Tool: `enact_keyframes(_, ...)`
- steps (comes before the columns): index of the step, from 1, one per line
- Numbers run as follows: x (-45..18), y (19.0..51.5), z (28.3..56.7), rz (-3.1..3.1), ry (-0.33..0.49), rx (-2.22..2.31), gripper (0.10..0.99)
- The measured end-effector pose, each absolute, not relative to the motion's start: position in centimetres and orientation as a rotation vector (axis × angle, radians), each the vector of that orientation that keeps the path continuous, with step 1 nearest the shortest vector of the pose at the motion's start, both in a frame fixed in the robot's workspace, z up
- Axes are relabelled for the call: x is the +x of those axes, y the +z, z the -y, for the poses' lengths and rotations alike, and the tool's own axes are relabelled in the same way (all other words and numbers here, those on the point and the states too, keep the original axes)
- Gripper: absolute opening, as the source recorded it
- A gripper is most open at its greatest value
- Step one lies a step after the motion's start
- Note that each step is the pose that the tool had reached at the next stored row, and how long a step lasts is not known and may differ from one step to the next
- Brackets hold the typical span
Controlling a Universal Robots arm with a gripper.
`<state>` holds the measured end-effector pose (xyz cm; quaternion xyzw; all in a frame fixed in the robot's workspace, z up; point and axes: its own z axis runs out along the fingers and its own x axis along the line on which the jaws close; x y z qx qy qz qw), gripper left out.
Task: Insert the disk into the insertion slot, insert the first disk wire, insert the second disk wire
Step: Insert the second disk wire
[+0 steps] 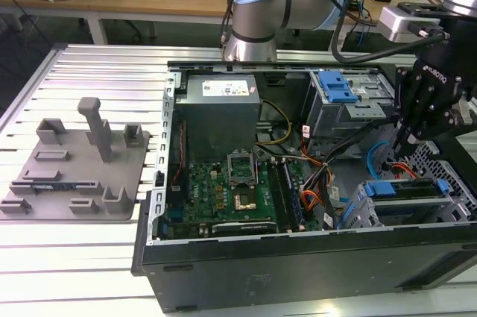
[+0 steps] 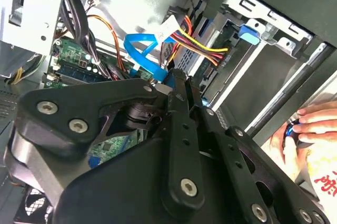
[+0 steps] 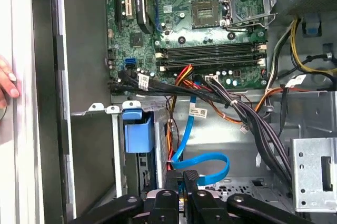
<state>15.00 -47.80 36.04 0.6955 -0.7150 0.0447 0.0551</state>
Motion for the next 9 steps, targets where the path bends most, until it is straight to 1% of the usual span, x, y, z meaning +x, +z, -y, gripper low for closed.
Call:
enact_keyframes(4,15.0,35.9,48.8,2.178,0.133,2.106,0.161)
enact_keyframes(9,15.6,35.7,50.0,2.195,0.11,2.11,0.161)
